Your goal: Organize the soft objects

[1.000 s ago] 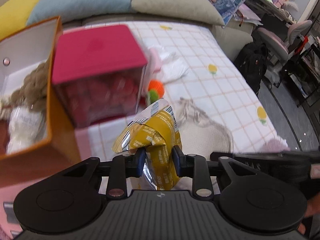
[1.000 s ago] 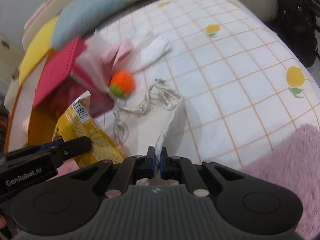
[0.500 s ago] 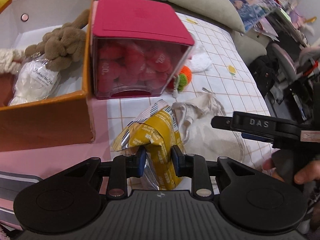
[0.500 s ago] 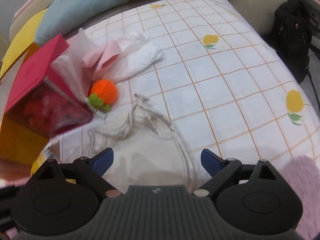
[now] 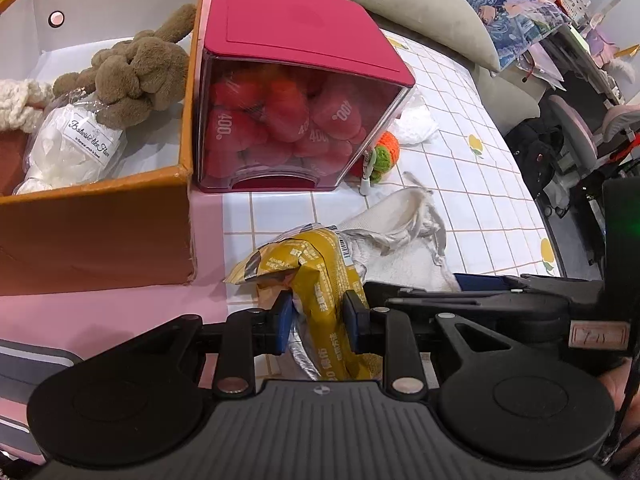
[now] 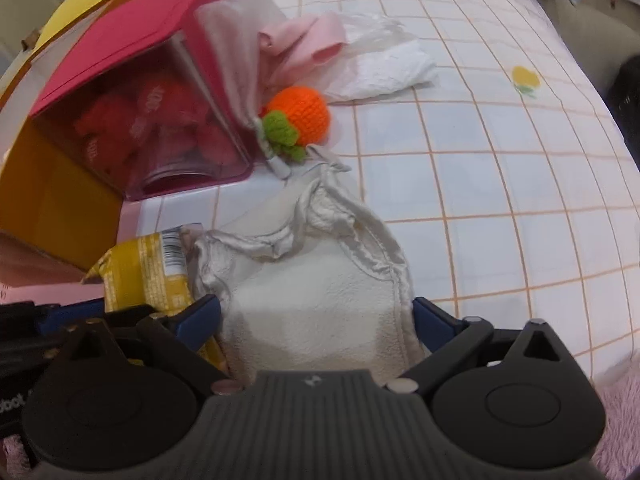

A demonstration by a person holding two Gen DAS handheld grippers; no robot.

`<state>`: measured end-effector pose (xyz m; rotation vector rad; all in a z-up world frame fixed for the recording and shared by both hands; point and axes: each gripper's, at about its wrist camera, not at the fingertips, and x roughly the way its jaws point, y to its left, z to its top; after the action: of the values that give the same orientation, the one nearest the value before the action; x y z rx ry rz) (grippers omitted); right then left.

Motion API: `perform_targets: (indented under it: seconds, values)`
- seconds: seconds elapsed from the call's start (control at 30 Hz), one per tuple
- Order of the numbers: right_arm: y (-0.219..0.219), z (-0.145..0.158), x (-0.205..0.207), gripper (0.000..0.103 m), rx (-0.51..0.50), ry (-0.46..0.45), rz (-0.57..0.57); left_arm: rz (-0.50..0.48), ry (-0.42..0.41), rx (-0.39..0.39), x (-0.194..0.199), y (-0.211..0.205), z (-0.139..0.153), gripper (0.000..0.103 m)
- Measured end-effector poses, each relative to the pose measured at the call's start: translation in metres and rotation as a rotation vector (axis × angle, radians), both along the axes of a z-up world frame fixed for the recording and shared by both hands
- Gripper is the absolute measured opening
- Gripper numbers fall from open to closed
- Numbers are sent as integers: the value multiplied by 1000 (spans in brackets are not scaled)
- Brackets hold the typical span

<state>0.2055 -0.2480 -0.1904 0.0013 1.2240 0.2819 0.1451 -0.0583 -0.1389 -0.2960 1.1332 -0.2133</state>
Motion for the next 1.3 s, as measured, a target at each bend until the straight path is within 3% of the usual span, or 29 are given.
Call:
perform_targets:
  seconds: [0.07, 0.13, 0.23, 0.3, 0.53, 0.8, 1.07, 1.3]
  values:
    - [5, 3, -8, 79, -36, -22, 38, 0, 0, 1, 0, 1, 0, 30]
    - [9, 7, -13, 52, -55, -46, 77, -1, -1, 3, 0, 0, 0, 30]
    - [9, 11, -15, 23, -15, -48, 101, -1, -3, -1, -1, 1, 0, 30]
    - [5, 14, -15, 16, 13, -52, 87, -4, -5, -9, -1, 2, 0, 30]
    - [-18, 36, -19, 15, 60, -105, -40, -25, -35, -58, -10, 10, 10, 25]
    - [-36, 65, -30, 15, 87, -143, -160, -34, -159, -123, -25, 14, 54, 23]
    - [-12, 119, -40, 15, 115, -269, -112, 21, -328, -157, -36, 48, 106, 23]
    - [39, 159, -29, 15, 210, -332, -7, 119, -418, -98, -33, 94, 134, 22]
